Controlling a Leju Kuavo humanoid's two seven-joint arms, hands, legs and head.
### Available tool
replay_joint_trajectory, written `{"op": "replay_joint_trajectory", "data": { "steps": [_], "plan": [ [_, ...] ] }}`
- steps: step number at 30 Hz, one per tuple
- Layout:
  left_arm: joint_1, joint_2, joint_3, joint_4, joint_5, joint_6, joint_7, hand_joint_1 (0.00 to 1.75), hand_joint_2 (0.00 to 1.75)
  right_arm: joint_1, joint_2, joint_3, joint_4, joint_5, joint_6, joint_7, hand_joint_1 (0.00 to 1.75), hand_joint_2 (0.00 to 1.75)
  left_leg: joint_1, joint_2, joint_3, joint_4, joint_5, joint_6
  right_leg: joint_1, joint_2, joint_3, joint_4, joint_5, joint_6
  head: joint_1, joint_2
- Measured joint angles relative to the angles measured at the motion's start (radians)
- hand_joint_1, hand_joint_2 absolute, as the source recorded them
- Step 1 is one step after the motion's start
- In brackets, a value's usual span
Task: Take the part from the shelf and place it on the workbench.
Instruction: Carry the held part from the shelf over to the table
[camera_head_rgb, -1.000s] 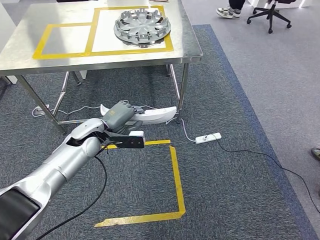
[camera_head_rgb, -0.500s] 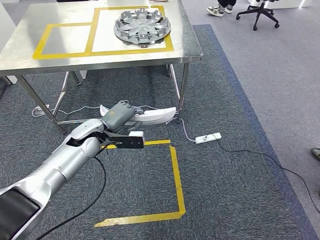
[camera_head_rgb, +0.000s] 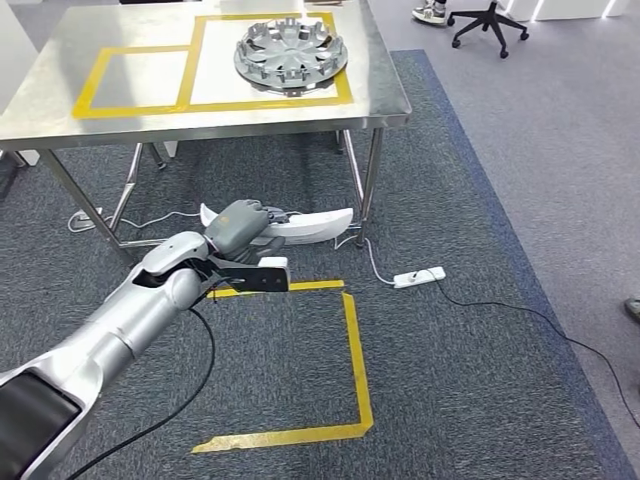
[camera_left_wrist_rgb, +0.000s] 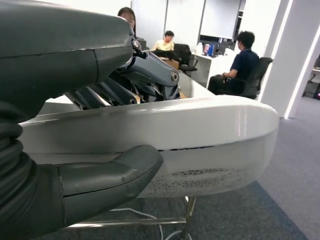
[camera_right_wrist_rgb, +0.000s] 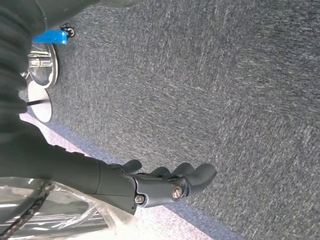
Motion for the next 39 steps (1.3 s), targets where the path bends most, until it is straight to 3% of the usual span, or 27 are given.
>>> {"op": "replay_joint_trajectory", "data": {
  "steps": [2, 3, 5, 7, 8, 12, 14, 16, 18, 19, 22, 24, 27, 29, 31, 33, 34, 37, 39],
  "plan": [
    [0.002, 0.000, -0.003, 0.001, 0.000, 0.000, 0.000, 1.75, 1.75, 0.003, 0.000, 0.000, 0.000, 0.000, 0.000, 0.000, 0.00, 1.75, -0.003, 0.000, -0.001, 0.001, -0.001, 0.000, 0.002, 0.000, -0.055, 0.109, -0.034, 0.000, 0.000, 0.000],
    [0.004, 0.000, -0.005, 0.002, 0.000, 0.000, 0.000, 1.75, 1.75, 0.004, 0.000, 0.000, 0.000, 0.000, 0.000, 0.000, 0.00, 1.75, -0.004, -0.001, -0.001, 0.004, -0.002, -0.002, 0.002, 0.000, -0.059, 0.113, -0.024, 0.000, 0.000, 0.000],
    [0.005, 0.001, -0.007, 0.003, 0.000, 0.000, 0.000, 1.75, 1.75, 0.005, -0.001, 0.000, 0.000, 0.000, -0.001, 0.000, 0.00, 1.75, -0.002, -0.002, -0.002, 0.014, -0.009, -0.010, 0.001, -0.002, -0.009, 0.009, 0.039, 0.000, 0.000, 0.000],
    [0.004, 0.002, -0.007, 0.003, 0.000, 0.000, 0.000, 1.75, 1.75, 0.003, 0.000, 0.000, 0.000, 0.000, -0.001, 0.000, 0.00, 1.75, -0.004, -0.005, -0.008, 0.033, -0.021, -0.025, 0.002, 0.000, 0.051, -0.102, 0.072, -0.004, 0.001, 0.000],
    [0.003, 0.002, -0.007, 0.003, 0.000, 0.000, 0.000, 1.75, 1.75, 0.003, 0.000, 0.000, 0.000, 0.000, -0.002, 0.000, 0.00, 1.75, -0.005, -0.006, -0.012, 0.041, -0.024, -0.031, 0.003, 0.001, 0.064, -0.125, 0.073, -0.010, 0.001, 0.000],
    [0.001, 0.003, -0.008, 0.003, 0.000, 0.000, -0.001, 1.75, 1.75, 0.004, 0.001, 0.000, 0.000, 0.000, -0.002, 0.000, 0.00, 1.75, -0.003, -0.008, -0.021, 0.055, -0.034, -0.049, 0.005, 0.002, 0.064, -0.123, 0.072, -0.037, 0.001, 0.000],
    [-0.001, 0.004, -0.009, 0.003, 0.000, 0.000, -0.001, 1.75, 1.75, 0.003, 0.001, 0.000, 0.000, 0.000, -0.003, 0.000, 0.00, 1.75, -0.001, -0.007, -0.050, 0.127, -0.080, -0.058, 0.003, 0.000, 0.064, -0.124, 0.073, -0.048, -0.001, 0.000],
    [-0.001, 0.005, -0.010, 0.004, 0.000, 0.000, -0.001, 1.75, 1.75, 0.004, 0.001, 0.000, 0.000, 0.000, -0.004, 0.000, 0.00, 1.75, 0.001, -0.007, -0.106, 0.254, -0.139, -0.064, 0.005, -0.001, 0.064, -0.124, 0.072, -0.054, -0.002, 0.000],
    [0.001, 0.006, -0.014, 0.006, 0.000, 0.000, -0.001, 1.75, 1.75, 0.005, 0.001, 0.000, 0.000, 0.000, -0.003, 0.000, 0.00, 1.75, 0.002, -0.007, -0.135, 0.319, -0.151, -0.063, 0.006, -0.002, 0.064, -0.124, 0.071, -0.055, -0.001, 0.000],
    [0.002, 0.006, -0.016, 0.007, 0.000, 0.000, -0.001, 1.75, 1.75, 0.006, 0.001, 0.000, 0.000, 0.000, -0.003, 0.000, 0.00, 1.75, 0.001, -0.007, -0.126, 0.299, -0.130, -0.060, 0.007, -0.003, 0.065, -0.124, 0.071, -0.055, -0.002, 0.000],
    [-0.002, 0.006, -0.017, 0.008, 0.000, 0.000, -0.001, 1.75, 1.75, 0.006, 0.001, 0.000, 0.000, 0.000, -0.003, 0.000, 0.00, 1.75, -0.003, -0.002, -0.041, 0.117, -0.044, -0.044, 0.009, -0.005, 0.065, -0.124, 0.071, -0.051, -0.001, 0.000],
    [-0.005, 0.006, -0.017, 0.008, 0.000, -0.001, -0.001, 1.75, 1.75, 0.006, 0.001, 0.000, 0.000, 0.000, -0.004, 0.000, 0.00, 1.75, -0.008, 0.002, -0.016, 0.057, -0.034, -0.036, 0.011, -0.008, 0.062, -0.125, 0.074, -0.041, 0.000, 0.000],
    [-0.005, 0.006, -0.017, 0.008, 0.000, -0.003, -0.002, 1.75, 1.75, 0.007, 0.002, 0.000, 0.000, 0.000, -0.004, -0.001, 0.00, 1.75, -0.008, -0.003, -0.015, 0.044, -0.029, -0.023, 0.010, -0.012, 0.058, -0.126, 0.072, -0.021, 0.000, 0.000],
    [-0.006, 0.007, -0.017, 0.008, 0.000, -0.003, -0.002, 1.75, 1.75, 0.007, 0.002, 0.000, 0.000, 0.000, -0.004, -0.001, 0.00, 1.75, -0.005, -0.005, -0.011, 0.034, -0.022, -0.010, 0.011, -0.010, 0.030, -0.067, 0.034, -0.016, 0.003, 0.000],
    [-0.004, 0.006, -0.018, 0.008, 0.000, -0.004, -0.002, 1.75, 1.75, 0.007, 0.002, 0.000, 0.000, 0.000, -0.003, -0.001, 0.00, 1.75, -0.009, -0.007, -0.012, 0.034, -0.022, -0.004, 0.013, -0.008, -0.030, 0.061, -0.027, -0.015, 0.007, 0.000],
    [0.001, 0.005, -0.019, 0.008, 0.000, -0.004, -0.002, 1.75, 1.75, 0.007, 0.002, 0.000, 0.000, -0.001, -0.003, -0.001, 0.00, 1.75, -0.015, -0.011, -0.013, 0.036, -0.023, -0.001, 0.015, -0.007, -0.071, 0.145, -0.047, -0.017, 0.008, 0.000],
    [0.003, 0.005, -0.020, 0.008, 0.000, -0.004, -0.002, 1.75, 1.75, 0.008, 0.002, 0.000, 0.000, -0.001, -0.003, -0.001, 0.00, 1.75, -0.017, -0.013, -0.013, 0.037, -0.023, 0.000, 0.016, -0.007, -0.066, 0.132, -0.030, -0.019, 0.008, 0.000],
    [0.003, 0.005, -0.019, 0.009, 0.000, -0.004, -0.002, 1.75, 1.75, 0.008, 0.002, 0.000, 0.000, -0.001, -0.003, 0.001, 0.00, 1.75, -0.022, -0.019, -0.013, 0.044, -0.028, -0.003, 0.023, 0.000, 0.028, -0.056, 0.055, -0.033, 0.008, 0.000],
    [0.003, 0.004, -0.019, 0.009, 0.001, -0.004, -0.002, 1.75, 1.75, 0.007, 0.002, 0.000, 0.000, 0.000, -0.002, 0.002, 0.00, 1.75, -0.024, -0.022, -0.019, 0.048, -0.029, -0.010, 0.026, 0.005, 0.067, -0.125, 0.066, -0.040, 0.007, 0.000]
  ]
}}
